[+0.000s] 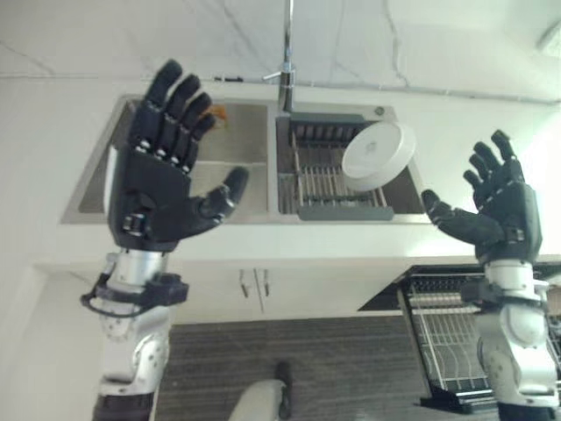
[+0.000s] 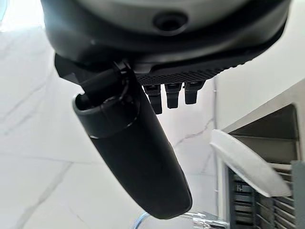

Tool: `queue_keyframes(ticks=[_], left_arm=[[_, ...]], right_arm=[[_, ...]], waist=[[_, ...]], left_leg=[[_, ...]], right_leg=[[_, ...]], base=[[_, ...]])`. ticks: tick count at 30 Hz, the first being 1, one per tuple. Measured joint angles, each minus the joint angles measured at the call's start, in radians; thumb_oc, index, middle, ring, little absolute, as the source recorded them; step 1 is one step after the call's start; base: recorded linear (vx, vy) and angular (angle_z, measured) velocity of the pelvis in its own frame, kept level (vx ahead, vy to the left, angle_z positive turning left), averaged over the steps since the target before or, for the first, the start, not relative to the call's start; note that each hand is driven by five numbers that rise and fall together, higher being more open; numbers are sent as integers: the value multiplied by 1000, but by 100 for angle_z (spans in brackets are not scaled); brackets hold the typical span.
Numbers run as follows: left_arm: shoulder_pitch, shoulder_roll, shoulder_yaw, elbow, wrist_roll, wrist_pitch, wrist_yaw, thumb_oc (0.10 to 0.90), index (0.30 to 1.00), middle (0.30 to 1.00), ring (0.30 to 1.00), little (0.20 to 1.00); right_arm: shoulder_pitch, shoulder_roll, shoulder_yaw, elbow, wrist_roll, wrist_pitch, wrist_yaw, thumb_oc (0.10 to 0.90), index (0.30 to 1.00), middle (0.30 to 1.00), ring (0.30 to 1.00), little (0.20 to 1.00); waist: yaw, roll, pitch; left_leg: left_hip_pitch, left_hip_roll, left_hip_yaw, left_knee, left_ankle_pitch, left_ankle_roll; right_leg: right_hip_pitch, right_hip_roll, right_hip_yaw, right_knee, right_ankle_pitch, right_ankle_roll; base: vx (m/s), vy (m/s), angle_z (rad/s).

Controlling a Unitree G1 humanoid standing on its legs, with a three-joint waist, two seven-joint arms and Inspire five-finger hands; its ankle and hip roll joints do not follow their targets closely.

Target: Place the dishes in the dishwasher.

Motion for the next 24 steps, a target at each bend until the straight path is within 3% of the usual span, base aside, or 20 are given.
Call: queue_keyframes(ticks=[3, 4, 5, 6, 9, 11, 24], left_arm=[[-3, 28, 6, 2, 1, 2, 1, 800, 900, 900, 900, 900], [-3, 28, 11, 11, 2, 2, 2, 800, 900, 900, 900, 900], [-9, 39, 12, 20, 5, 2, 7, 800, 900, 900, 900, 900], [-6, 34, 7, 27, 17, 3, 18, 800, 900, 900, 900, 900], [3, 24, -11, 26, 44, 0, 38, 800, 900, 900, 900, 900], [6, 4, -29, 25, 45, 2, 43, 800, 900, 900, 900, 900], [-4, 7, -82, 26, 41, 29, 87, 800, 900, 900, 900, 900]], right_arm=[[-1, -25, 0, 0, 32, -8, 19, 800, 900, 900, 900, 900], [0, -36, 1, 3, 42, -8, 28, 800, 900, 900, 900, 900], [1, -47, 0, 3, 64, -8, 36, 800, 900, 900, 900, 900], [13, -64, -2, 11, 79, -10, 42, 800, 900, 900, 900, 900], [29, -65, -1, 32, 108, -10, 34, 800, 900, 900, 900, 900], [28, -60, 0, 42, 108, -5, 10, 800, 900, 900, 900, 900], [-91, -74, 30, 110, 108, 32, -20, 800, 900, 900, 900, 900]], waist=[[-3, 0, 1], [-9, -5, 3], [-24, -18, 3], [-36, -28, 6], [-44, -26, 5], [-42, -25, 4], [-43, -6, -6]], left_leg=[[14, -11, 24, -24, -7, -20], [13, -13, 59, -25, -38, -64], [-17, -7, 50, 77, -66, -26], [1, -33, 58, 85, -86, 20], [5, -36, 40, 90, -94, 8], [30, -34, 31, 76, -92, 0], [88, 16, 38, 47, -95, -43]], right_leg=[[-129, 57, -31, -55, -15, -18], [-194, 65, -51, -75, -7, -47], [-226, 40, -48, -57, -11, -24], [-242, 9, -33, -59, 6, -16], [-222, 38, 20, -119, 68, -68], [-188, 51, 21, -163, 112, -77], [-147, 111, 36, -177, 103, -116]], base=[[59, -89, -18], [104, -100, -1], [104, -104, 11], [73, -101, 32], [106, -115, 15], [94, -64, 10], [59, -49, -8]])
